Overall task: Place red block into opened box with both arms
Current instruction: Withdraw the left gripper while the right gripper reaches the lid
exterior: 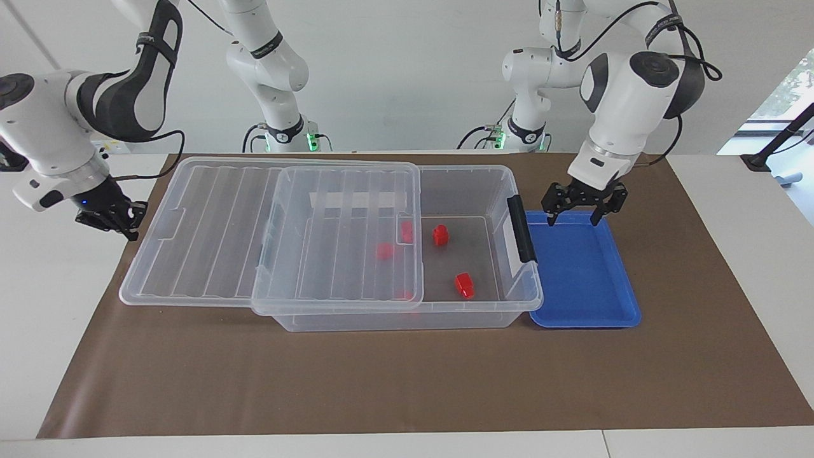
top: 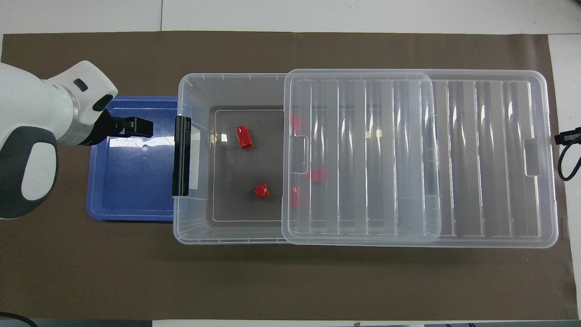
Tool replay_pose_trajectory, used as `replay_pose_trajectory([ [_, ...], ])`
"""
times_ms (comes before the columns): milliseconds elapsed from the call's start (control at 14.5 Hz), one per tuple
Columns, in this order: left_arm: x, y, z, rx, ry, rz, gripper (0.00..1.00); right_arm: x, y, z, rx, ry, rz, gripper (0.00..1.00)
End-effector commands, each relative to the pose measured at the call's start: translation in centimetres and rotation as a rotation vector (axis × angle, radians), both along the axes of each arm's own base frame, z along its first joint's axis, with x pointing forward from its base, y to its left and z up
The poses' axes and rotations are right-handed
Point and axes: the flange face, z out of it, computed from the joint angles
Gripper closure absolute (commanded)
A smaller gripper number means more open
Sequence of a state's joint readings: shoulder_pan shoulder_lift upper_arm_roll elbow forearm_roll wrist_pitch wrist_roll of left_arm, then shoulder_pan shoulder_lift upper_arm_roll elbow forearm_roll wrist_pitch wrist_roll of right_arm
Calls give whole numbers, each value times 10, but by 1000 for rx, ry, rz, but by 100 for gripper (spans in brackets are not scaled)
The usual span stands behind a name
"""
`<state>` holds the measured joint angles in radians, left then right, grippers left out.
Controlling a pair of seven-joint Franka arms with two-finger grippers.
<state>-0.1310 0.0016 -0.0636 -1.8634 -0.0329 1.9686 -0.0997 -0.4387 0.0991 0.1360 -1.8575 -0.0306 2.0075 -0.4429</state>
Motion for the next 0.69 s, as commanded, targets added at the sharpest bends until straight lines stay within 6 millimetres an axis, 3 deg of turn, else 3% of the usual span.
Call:
replay_pose_trajectory([
  [0, 1, 29, 16, -20, 12, -39, 0, 0, 25, 0, -11, -6, -19, 100],
  [138, 3, 48, 39, -15, 31, -66, 0, 7, 53, 0, -7, -3, -20, 100],
  [275, 3, 51, 63, -14, 37, -89, 0, 12, 80, 1, -3, -4, -49, 100],
  [619, -1, 53, 101, 0, 64, -96, 0, 17, 138, 1, 4, 6, -103, 100],
])
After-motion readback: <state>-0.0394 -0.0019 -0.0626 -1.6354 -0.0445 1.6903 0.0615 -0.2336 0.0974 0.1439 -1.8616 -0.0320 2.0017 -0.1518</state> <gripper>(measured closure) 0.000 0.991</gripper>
